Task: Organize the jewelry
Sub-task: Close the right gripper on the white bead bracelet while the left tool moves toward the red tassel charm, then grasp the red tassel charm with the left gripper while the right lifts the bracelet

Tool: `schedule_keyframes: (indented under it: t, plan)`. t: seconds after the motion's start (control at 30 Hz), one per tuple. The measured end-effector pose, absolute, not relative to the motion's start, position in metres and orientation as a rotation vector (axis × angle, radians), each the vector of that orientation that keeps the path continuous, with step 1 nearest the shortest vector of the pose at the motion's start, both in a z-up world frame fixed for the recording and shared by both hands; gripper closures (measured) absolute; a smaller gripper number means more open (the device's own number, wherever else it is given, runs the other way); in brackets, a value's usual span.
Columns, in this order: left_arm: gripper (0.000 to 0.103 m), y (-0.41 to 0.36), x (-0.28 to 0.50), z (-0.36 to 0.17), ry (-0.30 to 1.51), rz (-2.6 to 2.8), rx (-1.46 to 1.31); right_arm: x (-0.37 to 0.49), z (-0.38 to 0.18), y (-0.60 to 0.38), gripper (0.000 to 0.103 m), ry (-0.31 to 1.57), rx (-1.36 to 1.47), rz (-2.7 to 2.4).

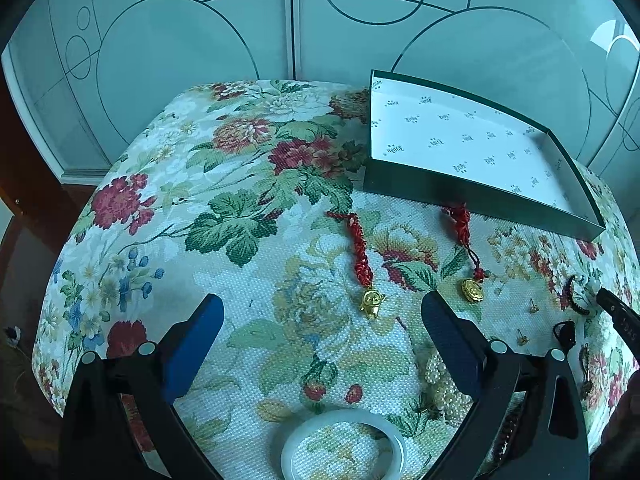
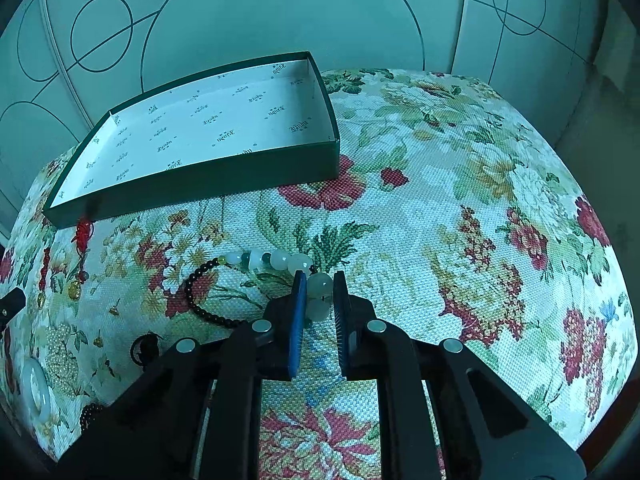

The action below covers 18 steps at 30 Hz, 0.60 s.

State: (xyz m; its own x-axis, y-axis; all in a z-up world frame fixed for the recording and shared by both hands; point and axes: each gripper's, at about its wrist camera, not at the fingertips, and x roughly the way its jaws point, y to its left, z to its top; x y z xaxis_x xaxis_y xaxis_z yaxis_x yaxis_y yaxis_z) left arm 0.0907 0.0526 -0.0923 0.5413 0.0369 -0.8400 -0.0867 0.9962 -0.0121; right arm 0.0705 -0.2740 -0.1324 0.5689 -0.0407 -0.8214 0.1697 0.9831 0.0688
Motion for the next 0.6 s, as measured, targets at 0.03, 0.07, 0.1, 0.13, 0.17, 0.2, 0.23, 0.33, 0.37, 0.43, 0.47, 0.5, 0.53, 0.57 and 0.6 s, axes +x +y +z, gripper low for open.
schedule_keyframes:
  t: [0.03,0.07,0.1,0.13,0.17,0.2,0.23,0.33,0.37,0.43,0.47,0.5,0.53,0.57,0.6]
  plan:
    - [0.005,0.050,0.092,-0.093,1.000,0.067,-0.050,0.070,-0.133,-0.275,0.090,0.959,0.148,-0.123]
    - [0.005,0.049,0.093,-0.094,0.999,0.067,-0.044,0.069,-0.133,-0.275,0.090,0.960,0.151,-0.122]
    - [0.005,0.048,0.094,-0.095,0.994,0.071,-0.036,0.069,-0.133,-0.275,0.090,0.960,0.153,-0.120]
    - [0.005,0.046,0.097,-0.095,0.988,0.075,-0.024,0.069,-0.134,-0.276,0.090,0.961,0.156,-0.119]
    - [0.006,0.044,0.100,-0.096,0.984,0.081,-0.014,0.068,-0.134,-0.275,0.090,0.960,0.156,-0.118]
    - [0.006,0.044,0.103,-0.097,0.985,0.082,-0.011,0.068,-0.134,-0.276,0.090,0.959,0.158,-0.116]
    - [0.019,0.044,0.106,-0.099,0.991,0.083,-0.013,0.069,-0.134,-0.276,0.090,0.959,0.161,-0.114]
    - [0.049,0.047,0.118,-0.109,1.041,0.076,-0.052,0.069,-0.134,-0.277,0.090,0.956,0.168,-0.110]
    - [0.049,0.047,0.121,-0.112,1.045,0.075,-0.063,0.069,-0.134,-0.278,0.090,0.956,0.170,-0.109]
    - [0.049,0.046,0.123,-0.114,1.033,0.082,-0.043,0.069,-0.134,-0.278,0.090,0.956,0.172,-0.107]
    - [0.049,0.043,0.125,-0.114,1.033,0.078,-0.030,0.069,-0.134,-0.278,0.090,0.955,0.172,-0.106]
    - [0.049,0.041,0.124,-0.115,1.030,0.077,-0.022,0.069,-0.134,-0.278,0.090,0.955,0.173,-0.105]
    - [0.049,0.040,0.126,-0.115,1.029,0.073,-0.016,0.069,-0.134,-0.278,0.090,0.955,0.173,-0.104]
    - [0.049,0.038,0.127,-0.115,1.029,0.071,-0.009,0.069,-0.134,-0.279,0.090,0.954,0.173,-0.104]
    - [0.051,0.038,0.127,-0.115,1.028,0.068,-0.011,0.069,-0.135,-0.279,0.090,0.954,0.173,-0.103]
